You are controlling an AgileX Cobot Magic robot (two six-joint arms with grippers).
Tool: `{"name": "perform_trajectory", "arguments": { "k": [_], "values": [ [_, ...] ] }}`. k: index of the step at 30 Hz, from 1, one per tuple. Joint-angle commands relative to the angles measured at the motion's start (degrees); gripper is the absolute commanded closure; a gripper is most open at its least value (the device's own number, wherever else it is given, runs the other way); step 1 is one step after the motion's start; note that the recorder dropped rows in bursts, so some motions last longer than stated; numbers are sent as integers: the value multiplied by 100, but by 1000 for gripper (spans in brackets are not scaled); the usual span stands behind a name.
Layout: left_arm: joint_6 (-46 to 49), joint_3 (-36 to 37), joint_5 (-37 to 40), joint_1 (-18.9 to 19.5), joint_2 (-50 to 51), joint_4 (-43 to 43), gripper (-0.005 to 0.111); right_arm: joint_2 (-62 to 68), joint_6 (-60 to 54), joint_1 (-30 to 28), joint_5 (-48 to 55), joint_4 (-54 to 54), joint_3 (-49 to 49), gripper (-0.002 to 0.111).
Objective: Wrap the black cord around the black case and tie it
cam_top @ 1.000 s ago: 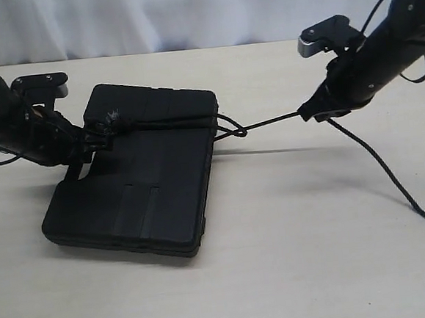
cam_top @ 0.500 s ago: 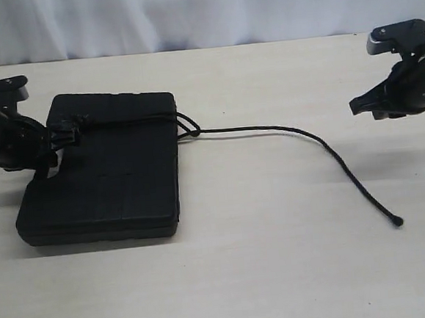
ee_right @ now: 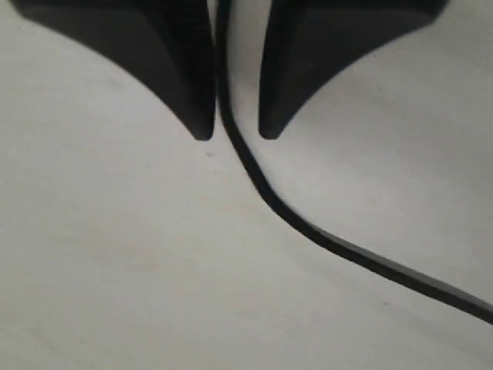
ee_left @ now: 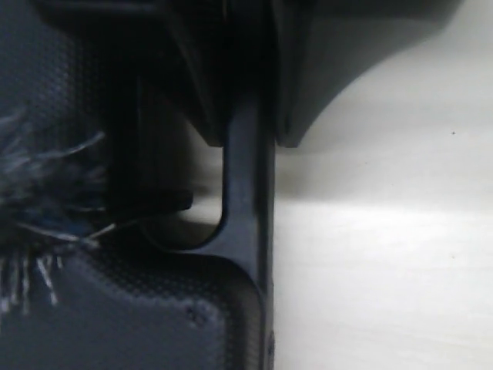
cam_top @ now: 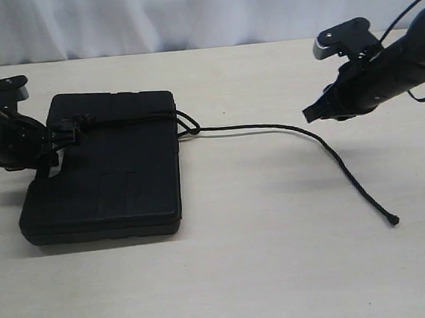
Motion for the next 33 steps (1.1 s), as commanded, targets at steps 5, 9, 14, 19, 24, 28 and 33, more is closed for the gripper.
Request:
{"name": "perform_trajectory", "arguments": {
  "k": [5, 9, 14, 19, 24, 28, 33],
  "values": [
    [144, -33, -661, -623, -72, -307, 107, -55, 591, -45, 633, 86, -389, 67],
    [144, -165, -763, -721, -72, -307, 96, -65, 661, -56, 1179, 46, -530, 67],
    [99, -790, 36, -719, -96, -564, 49, -92, 926, -56, 1855, 35, -567, 67],
    [248, -1392, 1953, -719, -652, 136, 74, -671, 2571, -56, 2868, -1886, -567, 90],
    [263, -627, 2380, -835, -1584, 239, 107, -1546, 3447, -56, 3688, -2833, -165, 104],
    [263, 285, 1591, -1224, -2524, 194, 107, -2441, 3486, -43, 3144, -2833, 512, 104],
    [248, 911, 1028, -1419, -3664, 115, 107, -4005, 3631, -43, 1720, -2772, 1514, 104]
  ]
}}
